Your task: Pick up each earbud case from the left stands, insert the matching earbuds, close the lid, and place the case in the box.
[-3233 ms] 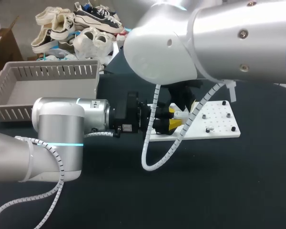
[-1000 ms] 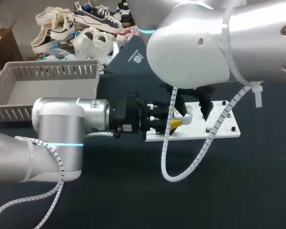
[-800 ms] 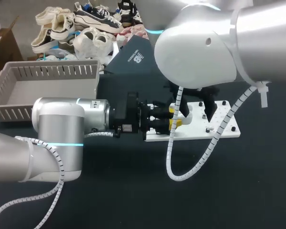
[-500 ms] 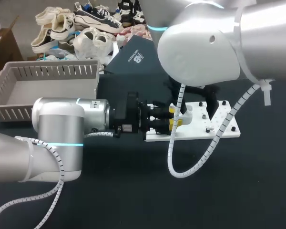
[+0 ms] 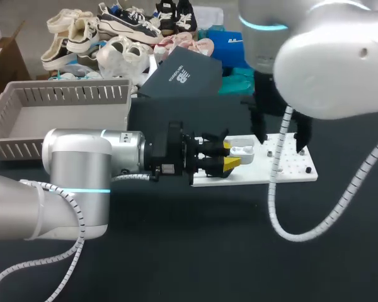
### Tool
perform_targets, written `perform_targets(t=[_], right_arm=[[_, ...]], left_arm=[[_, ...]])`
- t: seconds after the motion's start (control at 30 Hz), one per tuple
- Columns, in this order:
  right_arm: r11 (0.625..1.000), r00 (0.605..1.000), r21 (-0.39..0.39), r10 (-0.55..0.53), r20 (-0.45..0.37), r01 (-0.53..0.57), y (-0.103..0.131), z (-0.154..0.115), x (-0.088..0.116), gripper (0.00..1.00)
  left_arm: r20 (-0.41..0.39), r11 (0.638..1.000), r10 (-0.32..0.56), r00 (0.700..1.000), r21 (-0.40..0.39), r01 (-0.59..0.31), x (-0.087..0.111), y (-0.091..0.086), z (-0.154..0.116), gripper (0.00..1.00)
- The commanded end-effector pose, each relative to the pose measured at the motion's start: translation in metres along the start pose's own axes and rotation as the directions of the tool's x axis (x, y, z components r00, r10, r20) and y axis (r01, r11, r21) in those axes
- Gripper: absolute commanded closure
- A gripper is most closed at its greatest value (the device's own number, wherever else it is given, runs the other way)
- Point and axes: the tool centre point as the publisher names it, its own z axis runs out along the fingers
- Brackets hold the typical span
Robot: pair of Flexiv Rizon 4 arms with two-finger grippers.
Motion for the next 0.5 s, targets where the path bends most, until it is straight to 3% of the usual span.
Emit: perform_targets(t=[0.03, 0.17, 0.3, 0.33, 0.4, 0.5], right_arm=[[0.975, 1.000, -0.221, -0.012, -0.008, 0.010, -0.017, 0.011, -0.008, 0.51], [0.958, 0.998, -0.280, -0.067, -0.003, 0.063, -0.014, 0.016, -0.012, 0.49], [0.942, 0.990, -0.305, -0.137, 0.024, 0.138, -0.009, 0.023, -0.007, 0.24], [0.941, 0.990, -0.307, -0.140, 0.025, 0.141, -0.009, 0.024, -0.007, 0.23], [0.933, 0.986, -0.321, -0.162, 0.036, 0.165, -0.006, 0.032, -0.008, 0.22], [0.925, 0.982, -0.331, -0.178, 0.055, 0.186, -0.006, 0.040, -0.009, 0.32]], left_arm=[[0.001, 1.000, 0.002, 1.000, -0.005, -0.002, 0.000, -0.001, 0.000, 1.00], [0.001, 1.000, 0.002, 1.000, -0.005, -0.002, 0.000, -0.001, 0.000, 1.00], [0.001, 1.000, 0.002, 1.000, -0.005, -0.002, 0.000, -0.001, 0.000, 1.00], [0.001, 1.000, 0.002, 1.000, -0.005, -0.002, 0.000, -0.001, 0.000, 1.00], [0.001, 1.000, 0.002, 1.000, -0.005, -0.002, 0.000, -0.001, 0.000, 1.00], [0.001, 1.000, 0.002, 1.000, -0.005, -0.002, 0.000, -0.001, 0.000, 1.00]])
